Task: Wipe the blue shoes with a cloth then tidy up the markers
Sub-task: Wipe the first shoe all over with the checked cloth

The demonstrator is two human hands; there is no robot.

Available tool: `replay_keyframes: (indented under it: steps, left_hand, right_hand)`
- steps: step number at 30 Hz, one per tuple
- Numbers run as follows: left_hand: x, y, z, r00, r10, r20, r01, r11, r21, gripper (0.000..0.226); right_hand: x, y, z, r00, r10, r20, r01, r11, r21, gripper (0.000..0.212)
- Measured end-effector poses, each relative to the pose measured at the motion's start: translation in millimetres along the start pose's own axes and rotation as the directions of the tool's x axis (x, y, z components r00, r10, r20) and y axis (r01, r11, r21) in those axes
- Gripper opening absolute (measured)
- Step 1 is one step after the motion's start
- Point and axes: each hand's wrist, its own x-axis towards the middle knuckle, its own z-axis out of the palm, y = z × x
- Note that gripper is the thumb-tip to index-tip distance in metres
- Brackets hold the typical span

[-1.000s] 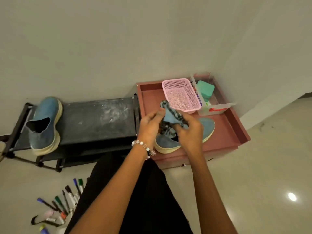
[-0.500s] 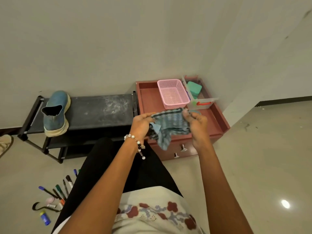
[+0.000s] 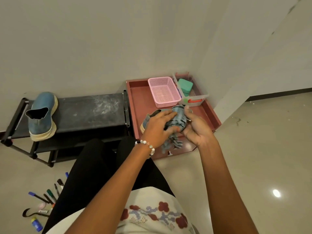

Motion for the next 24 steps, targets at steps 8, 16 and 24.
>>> replay_keyframes:
  steps: [8, 16, 24]
  left_hand:
    - [1, -1, 11, 0.995, -0.095, 0.03, 0.097, 0.991, -0.092, 0.073]
    - [10, -29, 8, 0.838, -0.539, -0.086, 0.359, 0.663, -0.657, 0.028]
    - [29, -26, -8, 0.843, -0.538, -0.008, 0.378, 0.601, -0.704, 0.027]
  right_hand:
    - [5, 15, -10, 0.993, -0.114, 0.009, 0.114, 0.981, -0.157, 0.023]
    - [15, 9, -8, 0.949, -0.176, -0.262, 0.078, 0.935, -0.345, 0.027]
    - [2, 8, 1, 0.991, -0.126, 0.04, 0.113, 0.651, -0.751, 0.023]
